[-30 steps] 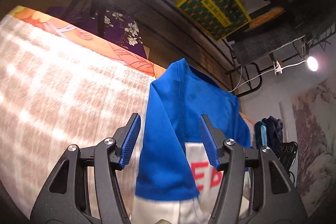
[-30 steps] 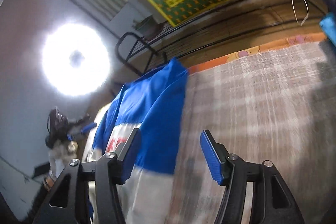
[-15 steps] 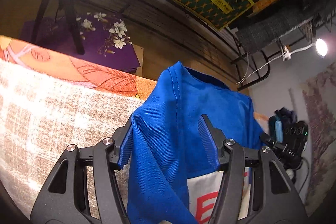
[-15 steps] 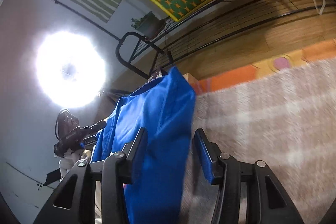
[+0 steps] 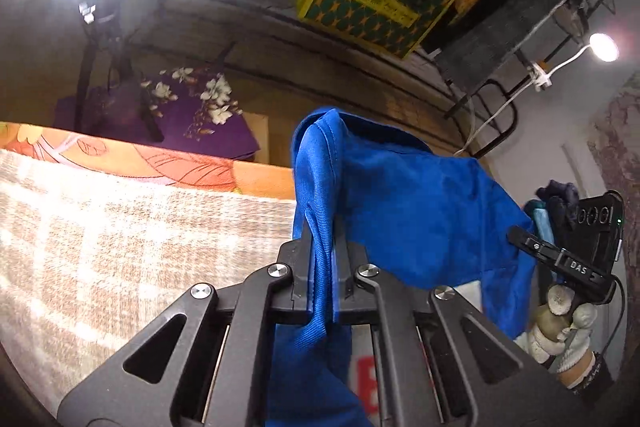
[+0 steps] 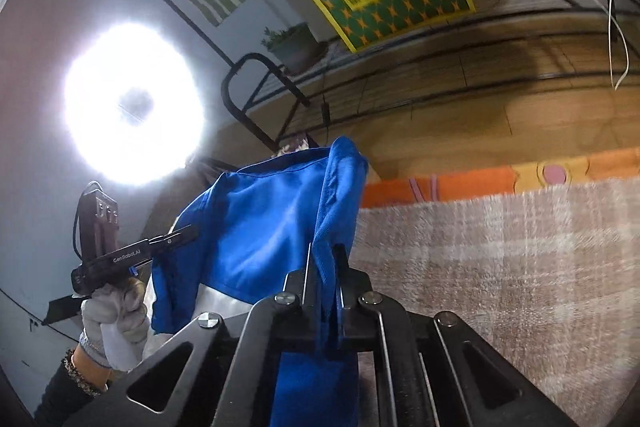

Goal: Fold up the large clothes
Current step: 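Grasp the blue collar end with both grippers and lift the folded jacket, then flip the jacket over with both grippers and lay it down, then open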

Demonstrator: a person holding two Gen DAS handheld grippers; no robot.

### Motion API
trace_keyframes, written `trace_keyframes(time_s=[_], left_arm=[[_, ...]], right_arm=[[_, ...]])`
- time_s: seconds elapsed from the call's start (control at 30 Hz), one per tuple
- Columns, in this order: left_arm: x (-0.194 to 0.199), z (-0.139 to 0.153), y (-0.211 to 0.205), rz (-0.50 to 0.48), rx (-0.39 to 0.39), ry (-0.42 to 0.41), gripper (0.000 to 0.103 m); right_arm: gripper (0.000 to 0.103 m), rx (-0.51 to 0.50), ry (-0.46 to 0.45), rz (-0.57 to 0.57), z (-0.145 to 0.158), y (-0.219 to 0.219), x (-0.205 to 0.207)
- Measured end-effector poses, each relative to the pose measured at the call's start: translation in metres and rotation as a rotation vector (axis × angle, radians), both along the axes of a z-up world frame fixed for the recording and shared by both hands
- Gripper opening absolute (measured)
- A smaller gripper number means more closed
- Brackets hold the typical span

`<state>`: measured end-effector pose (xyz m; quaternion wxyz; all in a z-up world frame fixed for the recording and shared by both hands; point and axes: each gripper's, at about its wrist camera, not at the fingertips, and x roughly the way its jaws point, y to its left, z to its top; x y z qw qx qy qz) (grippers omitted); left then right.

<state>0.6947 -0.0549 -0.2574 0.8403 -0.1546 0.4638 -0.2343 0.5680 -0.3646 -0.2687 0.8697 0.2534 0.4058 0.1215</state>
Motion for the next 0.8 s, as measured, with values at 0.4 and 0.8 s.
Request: trace_keyframes(time_s=[0.4,0.8], left_arm=[[-0.080,0.081,0.022,-0.022,-0.065,-0.105,0.002],[-0.208,0.127,0.062,-0.041,-0.047,-0.179,0.002]], right_arm=[[0.001,-0.056,-0.125,0.082,0.083,0.042,-0.055],[0.001,-0.128,-0.191,0.200,0.136,0.085,-0.172]])
